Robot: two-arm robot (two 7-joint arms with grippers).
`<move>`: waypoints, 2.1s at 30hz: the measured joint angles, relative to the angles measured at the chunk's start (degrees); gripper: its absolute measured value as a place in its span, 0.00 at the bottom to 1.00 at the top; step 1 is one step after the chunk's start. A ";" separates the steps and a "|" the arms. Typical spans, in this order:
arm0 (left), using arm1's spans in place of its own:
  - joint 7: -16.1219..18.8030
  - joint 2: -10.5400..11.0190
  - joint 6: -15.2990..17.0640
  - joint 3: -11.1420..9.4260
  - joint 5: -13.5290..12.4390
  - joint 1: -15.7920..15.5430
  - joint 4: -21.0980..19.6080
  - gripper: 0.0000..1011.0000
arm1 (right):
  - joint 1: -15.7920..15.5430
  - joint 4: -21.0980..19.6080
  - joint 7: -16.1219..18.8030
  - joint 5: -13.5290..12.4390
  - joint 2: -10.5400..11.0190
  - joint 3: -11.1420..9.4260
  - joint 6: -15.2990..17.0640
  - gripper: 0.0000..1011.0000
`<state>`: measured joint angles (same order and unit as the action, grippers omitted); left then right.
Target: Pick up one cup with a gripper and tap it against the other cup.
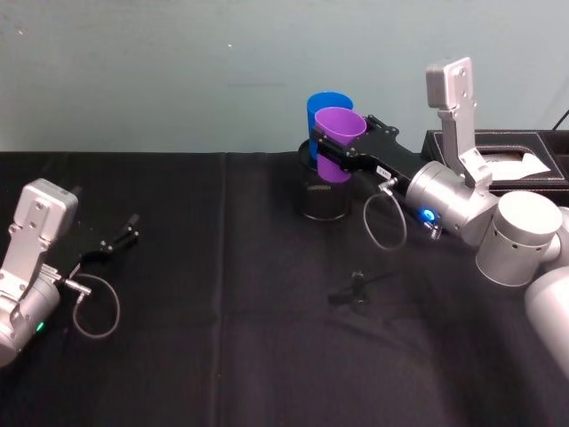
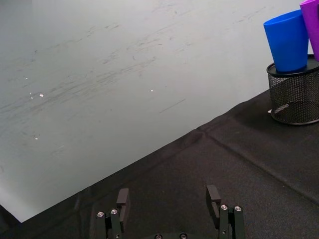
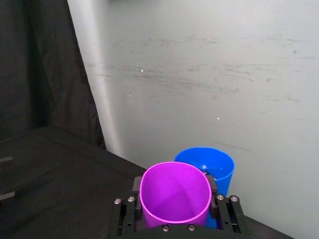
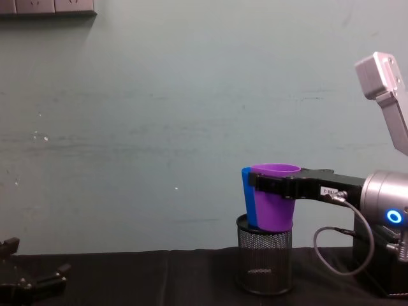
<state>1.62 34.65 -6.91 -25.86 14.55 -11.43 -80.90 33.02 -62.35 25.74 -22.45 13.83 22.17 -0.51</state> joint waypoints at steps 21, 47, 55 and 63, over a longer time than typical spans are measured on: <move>0.00 0.00 0.00 0.00 0.00 0.00 0.00 0.99 | 3.76 4.89 0.58 1.10 -1.83 -0.60 -0.77 0.72; 0.00 0.00 0.00 0.00 -0.01 0.00 0.00 0.99 | 5.26 6.23 1.07 1.25 -2.63 -0.95 0.22 0.72; 0.00 0.00 0.00 0.00 -0.01 0.00 0.00 0.99 | 5.42 6.15 1.19 0.97 -2.64 -1.07 0.87 0.72; 0.00 0.00 0.00 0.00 0.00 0.00 0.00 0.99 | 5.42 6.11 1.19 0.97 -2.63 -1.05 0.76 0.72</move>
<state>1.62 34.64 -6.91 -25.86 14.55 -11.43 -80.90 38.44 -56.24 26.93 -21.48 11.20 21.12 0.25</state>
